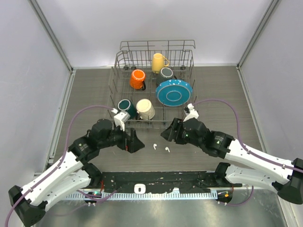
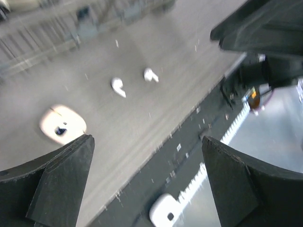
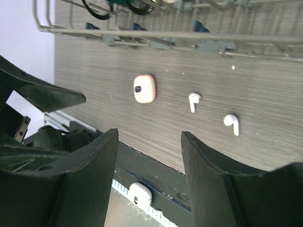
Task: Insert the wireless bluetooth earbuds into the charging case
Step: Pick up the charging case at the center of the board.
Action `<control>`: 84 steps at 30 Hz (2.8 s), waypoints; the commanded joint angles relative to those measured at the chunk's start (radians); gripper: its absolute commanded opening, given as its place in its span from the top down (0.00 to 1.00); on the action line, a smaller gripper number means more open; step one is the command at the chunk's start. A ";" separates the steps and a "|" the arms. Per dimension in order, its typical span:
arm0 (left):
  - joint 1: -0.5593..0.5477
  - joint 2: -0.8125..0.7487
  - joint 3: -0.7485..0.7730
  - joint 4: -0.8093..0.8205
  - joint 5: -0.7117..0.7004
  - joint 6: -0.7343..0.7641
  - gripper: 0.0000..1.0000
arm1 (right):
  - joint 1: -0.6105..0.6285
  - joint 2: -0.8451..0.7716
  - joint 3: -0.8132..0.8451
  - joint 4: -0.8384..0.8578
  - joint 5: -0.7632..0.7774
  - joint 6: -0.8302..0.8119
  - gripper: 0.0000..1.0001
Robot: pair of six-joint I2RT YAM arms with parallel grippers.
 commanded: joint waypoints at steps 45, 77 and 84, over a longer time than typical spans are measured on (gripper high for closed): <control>0.364 0.015 -0.011 -0.129 -0.029 -0.125 0.00 | 0.779 0.385 -0.375 1.026 0.089 -1.073 0.24; 0.367 -0.048 -0.053 -0.093 -0.029 -0.134 0.00 | 0.753 0.708 -0.364 1.381 -0.043 -1.054 0.29; 0.367 -0.065 -0.069 -0.086 -0.027 -0.143 0.00 | 0.715 0.730 -0.383 1.401 -0.086 -1.027 0.30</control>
